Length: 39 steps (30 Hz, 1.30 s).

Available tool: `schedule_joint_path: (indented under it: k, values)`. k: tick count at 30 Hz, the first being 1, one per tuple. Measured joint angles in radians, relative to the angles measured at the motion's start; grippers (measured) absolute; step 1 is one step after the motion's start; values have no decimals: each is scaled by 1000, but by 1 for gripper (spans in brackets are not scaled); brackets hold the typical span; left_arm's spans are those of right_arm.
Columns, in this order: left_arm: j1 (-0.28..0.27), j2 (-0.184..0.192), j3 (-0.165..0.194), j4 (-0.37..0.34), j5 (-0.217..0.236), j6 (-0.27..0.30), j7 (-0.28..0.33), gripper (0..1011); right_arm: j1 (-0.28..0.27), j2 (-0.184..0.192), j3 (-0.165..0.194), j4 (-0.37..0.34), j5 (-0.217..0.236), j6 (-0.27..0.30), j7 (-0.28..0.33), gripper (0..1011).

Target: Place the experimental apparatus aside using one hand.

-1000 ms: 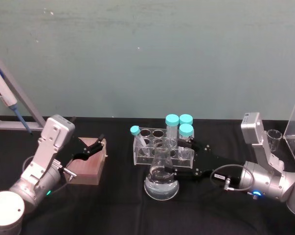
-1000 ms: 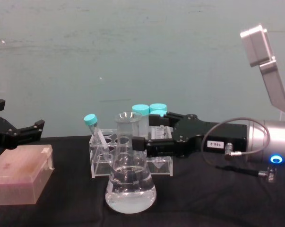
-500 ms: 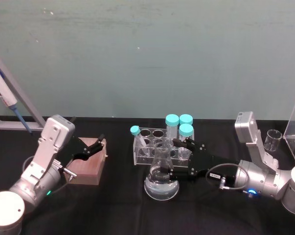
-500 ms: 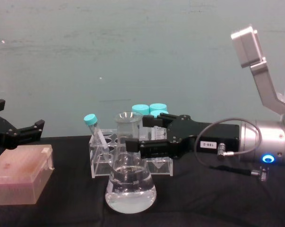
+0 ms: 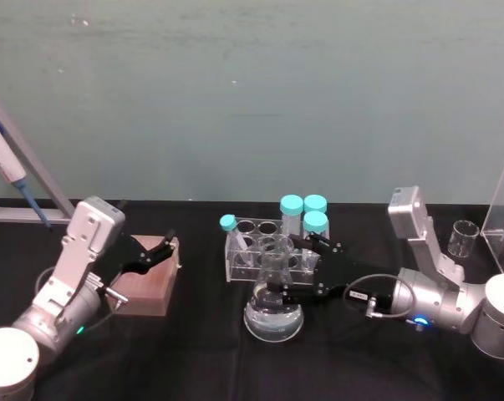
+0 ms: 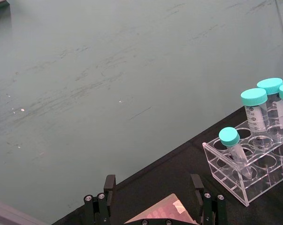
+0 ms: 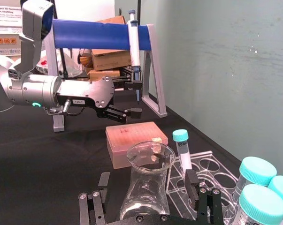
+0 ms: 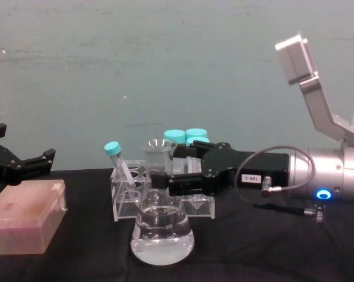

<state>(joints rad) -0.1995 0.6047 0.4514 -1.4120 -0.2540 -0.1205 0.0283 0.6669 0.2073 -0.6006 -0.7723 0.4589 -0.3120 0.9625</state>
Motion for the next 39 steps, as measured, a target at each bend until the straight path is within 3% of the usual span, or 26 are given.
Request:
schedule_joint_path:
  k: [39]
  values:
    - [0,0,0,0,0,0,0,1000,50,-57,-6,94,-30,-13,27,1003]
